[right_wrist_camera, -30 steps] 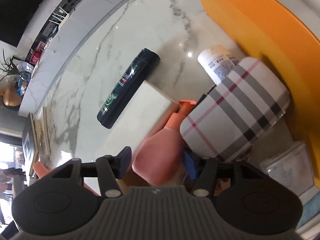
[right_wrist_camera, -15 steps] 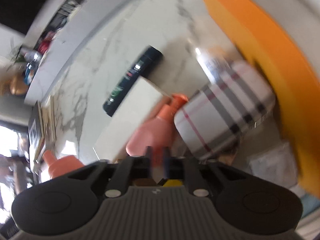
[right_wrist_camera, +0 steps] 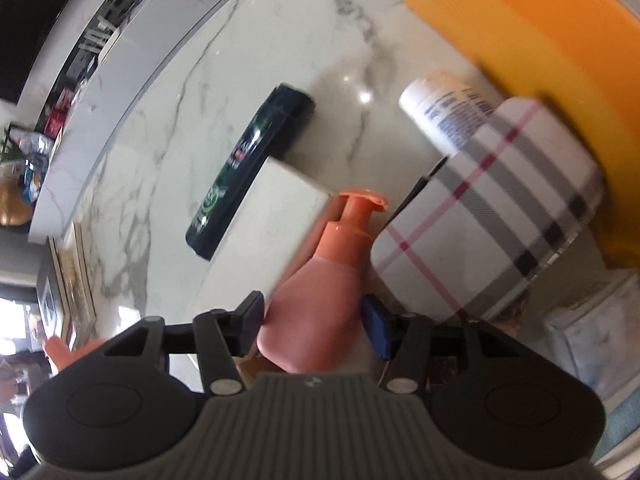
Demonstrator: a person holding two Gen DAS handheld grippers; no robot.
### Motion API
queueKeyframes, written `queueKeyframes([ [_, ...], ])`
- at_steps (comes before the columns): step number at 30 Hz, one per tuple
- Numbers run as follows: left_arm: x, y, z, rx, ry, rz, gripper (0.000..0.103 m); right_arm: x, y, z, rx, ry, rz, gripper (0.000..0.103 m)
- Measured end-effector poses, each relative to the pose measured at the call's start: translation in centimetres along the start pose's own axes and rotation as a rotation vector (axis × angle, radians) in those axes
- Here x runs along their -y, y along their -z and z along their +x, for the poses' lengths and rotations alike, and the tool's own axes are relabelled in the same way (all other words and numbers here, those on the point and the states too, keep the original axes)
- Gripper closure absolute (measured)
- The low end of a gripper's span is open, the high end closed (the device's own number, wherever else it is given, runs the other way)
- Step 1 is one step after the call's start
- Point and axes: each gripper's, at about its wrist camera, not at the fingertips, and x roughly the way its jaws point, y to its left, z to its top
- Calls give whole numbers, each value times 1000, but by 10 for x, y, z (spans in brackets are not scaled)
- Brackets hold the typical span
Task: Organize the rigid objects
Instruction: 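Lift the pink cup with the left tool while the right tool grasps the pink pump bottle, then carry the pink cup and pump bottle over the box and lower them inside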
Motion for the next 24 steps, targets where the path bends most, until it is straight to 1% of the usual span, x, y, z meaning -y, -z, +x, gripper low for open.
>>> queueKeyframes([
  [2, -1, -1, 1, -4, 4, -2, 38, -4, 3, 0, 7, 2, -57, 47],
  [6, -1, 1, 3, -16, 4, -1, 38, -1, 3, -2, -19, -17, -109, 48],
  [13, 3, 7, -4, -20, -1, 2, 38, 9, 4, -20, -19, -76, -127, 48],
  [20, 20, 14, -25, -4, 11, 21, 38, 32, 3, -54, -44, -189, -50, 49],
  [24, 38, 19, -39, 3, 39, 40, 38, 46, 0, -80, -50, -273, -13, 50],
])
